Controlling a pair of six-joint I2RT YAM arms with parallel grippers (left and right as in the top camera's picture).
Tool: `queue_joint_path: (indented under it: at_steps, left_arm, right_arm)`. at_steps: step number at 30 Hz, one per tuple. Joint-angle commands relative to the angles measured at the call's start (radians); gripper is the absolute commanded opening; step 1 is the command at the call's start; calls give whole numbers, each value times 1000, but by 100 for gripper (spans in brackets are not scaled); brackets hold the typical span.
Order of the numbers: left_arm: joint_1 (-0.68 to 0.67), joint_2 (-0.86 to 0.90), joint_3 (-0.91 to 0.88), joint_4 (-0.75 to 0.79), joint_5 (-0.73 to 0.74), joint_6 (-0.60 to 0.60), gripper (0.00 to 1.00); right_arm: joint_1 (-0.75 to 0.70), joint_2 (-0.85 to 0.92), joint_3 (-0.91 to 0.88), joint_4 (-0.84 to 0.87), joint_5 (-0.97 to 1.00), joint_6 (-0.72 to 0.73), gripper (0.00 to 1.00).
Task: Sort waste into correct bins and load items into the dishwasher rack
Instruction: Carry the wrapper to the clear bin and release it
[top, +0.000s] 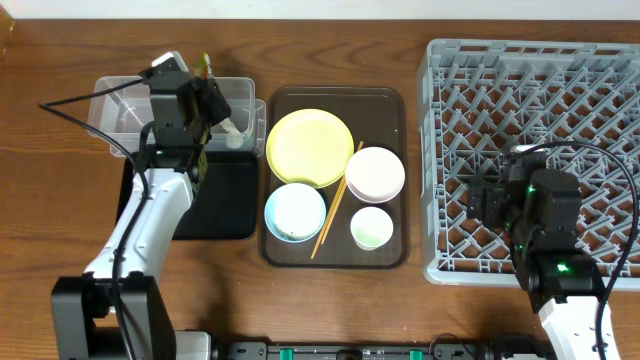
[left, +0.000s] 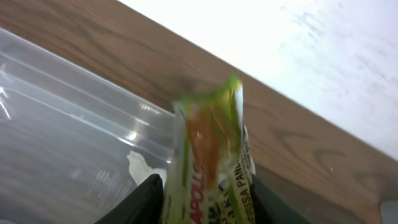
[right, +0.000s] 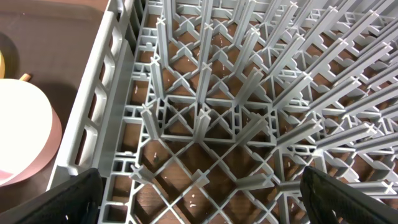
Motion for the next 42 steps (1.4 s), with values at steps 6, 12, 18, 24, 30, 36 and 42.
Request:
queue_joint_path:
  at_steps: [6, 12, 18, 24, 30, 36, 42]
  left_arm:
    - [0, 38, 9, -15, -3, -7, 43]
    - [0, 44, 9, -14, -3, -26, 49]
    - [0, 43, 9, -3, -39, -22, 50]
    - [3, 33, 10, 129, -42, 146, 46]
    - [18, -3, 12, 115, -59, 172, 42]
    - [-3, -6, 12, -55, 104, 172, 33]
    - [-16, -6, 12, -83, 108, 174, 13]
  right_arm:
    - [8, 0, 21, -2, -5, 14, 99]
    - [8, 0, 21, -1, -5, 13, 99]
    - [8, 0, 21, -2, -5, 14, 99]
    - [8, 0, 21, -2, -5, 14, 99]
    - [8, 0, 21, -2, -5, 14, 99]
    - [8, 0, 21, -2, -5, 13, 99]
    - [8, 0, 21, -2, -5, 13, 99]
